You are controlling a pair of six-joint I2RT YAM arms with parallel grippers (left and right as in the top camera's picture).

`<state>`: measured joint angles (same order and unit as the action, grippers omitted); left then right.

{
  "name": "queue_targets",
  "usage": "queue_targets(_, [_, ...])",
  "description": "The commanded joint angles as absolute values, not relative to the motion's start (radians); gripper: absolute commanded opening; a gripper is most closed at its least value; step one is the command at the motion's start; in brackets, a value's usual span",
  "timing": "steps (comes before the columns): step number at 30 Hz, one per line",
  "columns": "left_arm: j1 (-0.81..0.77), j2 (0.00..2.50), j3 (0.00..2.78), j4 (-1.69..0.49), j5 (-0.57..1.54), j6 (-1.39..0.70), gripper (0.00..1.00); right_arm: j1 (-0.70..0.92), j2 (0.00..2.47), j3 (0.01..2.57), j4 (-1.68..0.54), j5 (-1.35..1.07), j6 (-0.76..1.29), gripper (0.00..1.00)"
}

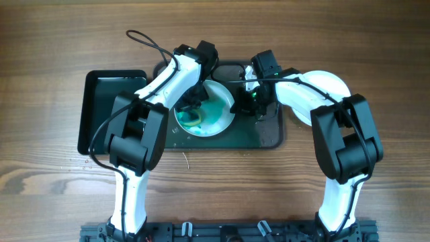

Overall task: Clean dirty plates on tray and stack at the side
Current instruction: 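Scrub the held plate with the sponge in the left gripper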

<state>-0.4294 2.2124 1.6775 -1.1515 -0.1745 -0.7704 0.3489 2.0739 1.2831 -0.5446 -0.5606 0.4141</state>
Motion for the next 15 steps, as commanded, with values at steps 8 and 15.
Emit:
queue_targets(8, [-0.408,2.248,1.653,-0.934,0.595,-0.223,0.04,0.348,2.095,1.250,-0.558,-0.517,0.393,0.04])
queue_targets(15, [-0.377,2.248,1.657,-0.887,0.365,-0.366,0.04,0.348,2.095,1.250,-0.558,-0.517,0.393,0.04])
